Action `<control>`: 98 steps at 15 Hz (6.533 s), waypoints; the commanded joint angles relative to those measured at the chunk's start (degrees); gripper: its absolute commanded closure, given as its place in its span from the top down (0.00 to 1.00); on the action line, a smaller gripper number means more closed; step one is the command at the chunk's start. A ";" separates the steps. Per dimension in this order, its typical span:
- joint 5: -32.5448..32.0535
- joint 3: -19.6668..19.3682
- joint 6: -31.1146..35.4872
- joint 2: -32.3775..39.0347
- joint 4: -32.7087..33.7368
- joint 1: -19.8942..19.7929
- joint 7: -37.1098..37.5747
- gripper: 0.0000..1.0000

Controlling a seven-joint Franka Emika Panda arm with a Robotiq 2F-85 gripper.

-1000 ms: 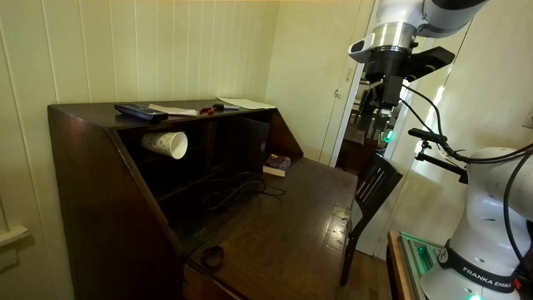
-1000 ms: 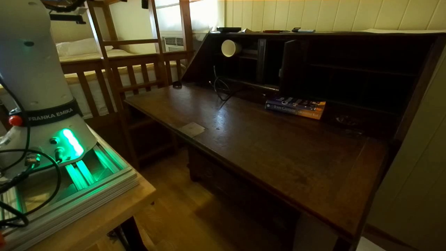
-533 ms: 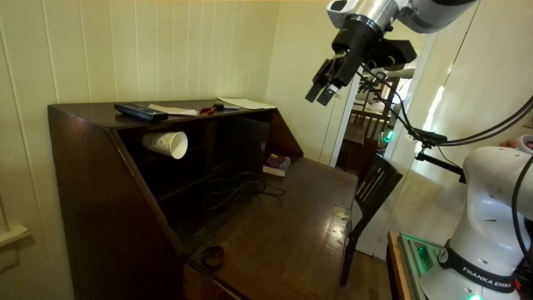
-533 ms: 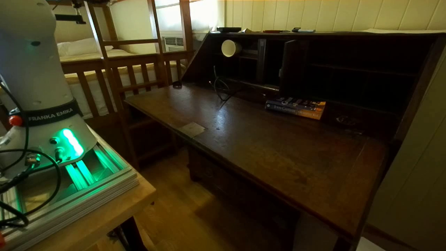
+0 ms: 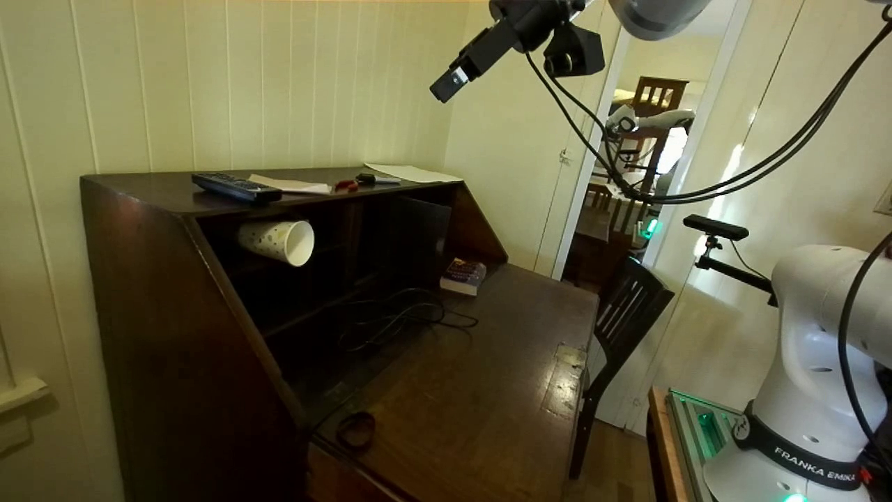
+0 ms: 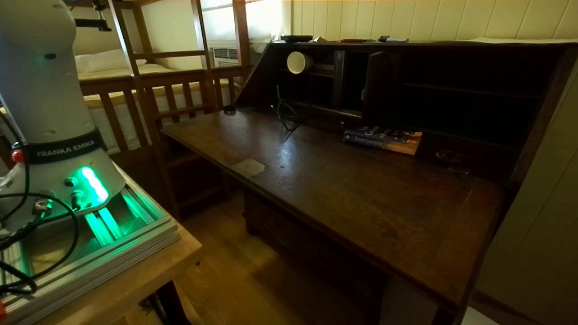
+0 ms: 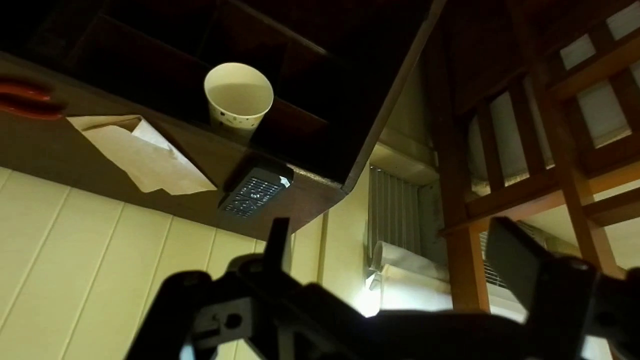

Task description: Put the white paper on the desktop.

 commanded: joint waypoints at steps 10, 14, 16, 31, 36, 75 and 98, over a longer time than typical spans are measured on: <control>-5.08 -4.24 -2.41 13.06 15.24 -4.76 -8.92 1.00; -7.26 -4.34 -16.10 22.56 28.67 -8.20 -17.32 1.00; -13.13 -3.13 -15.97 28.08 34.83 -10.35 -17.25 1.00; -18.21 1.74 4.40 47.04 44.83 -14.19 -13.47 1.00; -18.03 4.12 9.63 56.14 51.03 -15.10 -14.75 1.00; -17.33 4.11 -3.54 63.56 61.43 -15.76 -3.98 0.57; -8.76 6.53 -29.01 64.56 75.00 -19.95 -11.63 1.00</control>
